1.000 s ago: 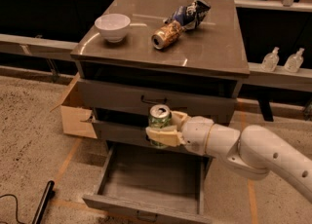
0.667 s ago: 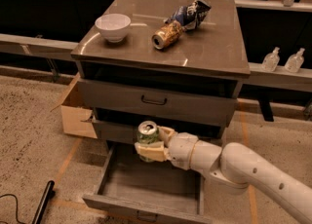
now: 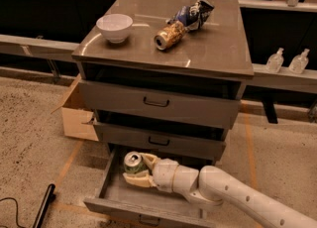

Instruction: Place green can into bottom drawer

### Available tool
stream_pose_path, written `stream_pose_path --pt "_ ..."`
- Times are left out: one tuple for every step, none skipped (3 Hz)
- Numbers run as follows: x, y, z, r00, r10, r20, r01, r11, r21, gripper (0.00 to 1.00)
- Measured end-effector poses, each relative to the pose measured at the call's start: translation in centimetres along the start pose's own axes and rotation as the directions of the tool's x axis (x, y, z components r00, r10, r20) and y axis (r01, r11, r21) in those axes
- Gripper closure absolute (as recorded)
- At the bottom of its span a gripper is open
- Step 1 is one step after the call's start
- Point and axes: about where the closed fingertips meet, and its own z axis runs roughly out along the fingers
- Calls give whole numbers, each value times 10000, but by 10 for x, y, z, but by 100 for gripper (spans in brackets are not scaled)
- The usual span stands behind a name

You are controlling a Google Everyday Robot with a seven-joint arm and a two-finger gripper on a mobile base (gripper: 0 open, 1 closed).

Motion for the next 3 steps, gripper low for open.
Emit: stream_pose_path --pt "56 11 25 9997 12 -250 -18 9997 -246 100" --pt "56 11 25 9997 8 -258 -14 9997 -237 100" --pt "82 -6 21 9975 -474 -518 472 9989 -61 100"
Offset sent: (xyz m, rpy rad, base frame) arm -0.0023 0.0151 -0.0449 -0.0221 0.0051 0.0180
